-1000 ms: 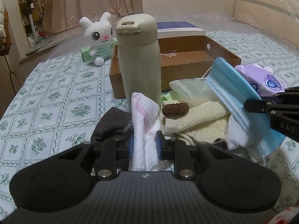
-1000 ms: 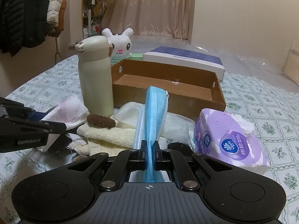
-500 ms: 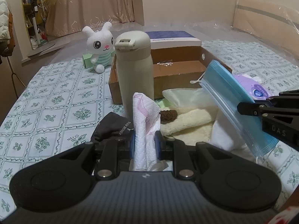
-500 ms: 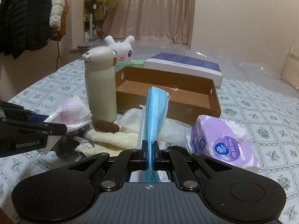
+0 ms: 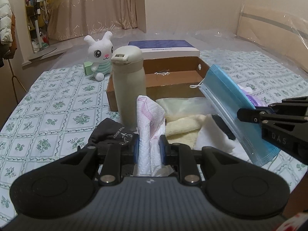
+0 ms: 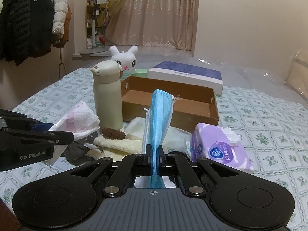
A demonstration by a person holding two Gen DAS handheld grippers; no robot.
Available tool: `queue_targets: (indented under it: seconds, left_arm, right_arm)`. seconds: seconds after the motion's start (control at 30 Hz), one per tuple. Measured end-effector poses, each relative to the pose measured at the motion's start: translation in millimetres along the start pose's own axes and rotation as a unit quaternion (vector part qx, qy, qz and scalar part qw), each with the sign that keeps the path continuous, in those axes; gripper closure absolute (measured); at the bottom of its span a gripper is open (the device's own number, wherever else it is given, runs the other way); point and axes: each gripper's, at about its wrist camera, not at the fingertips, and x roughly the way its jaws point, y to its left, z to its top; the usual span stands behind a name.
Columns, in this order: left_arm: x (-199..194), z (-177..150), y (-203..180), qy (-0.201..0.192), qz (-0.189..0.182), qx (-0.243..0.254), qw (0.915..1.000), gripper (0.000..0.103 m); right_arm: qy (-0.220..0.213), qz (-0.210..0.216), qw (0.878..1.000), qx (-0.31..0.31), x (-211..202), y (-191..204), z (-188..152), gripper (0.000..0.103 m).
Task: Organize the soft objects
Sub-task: 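Carry the towel with the left gripper while the right carries the mask to the box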
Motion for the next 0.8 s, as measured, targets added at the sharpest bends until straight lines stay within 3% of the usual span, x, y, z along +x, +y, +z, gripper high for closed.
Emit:
queue_targets:
  seconds: [0.8]
  left_arm:
    - [-14.7,9.0,-35.2,-0.011,-0.017,-0.001,0.9998,0.083]
  right_arm:
    - [-0.002,-0.026,1.000,0.005,-31.4,-20.2,-2.8,0.100]
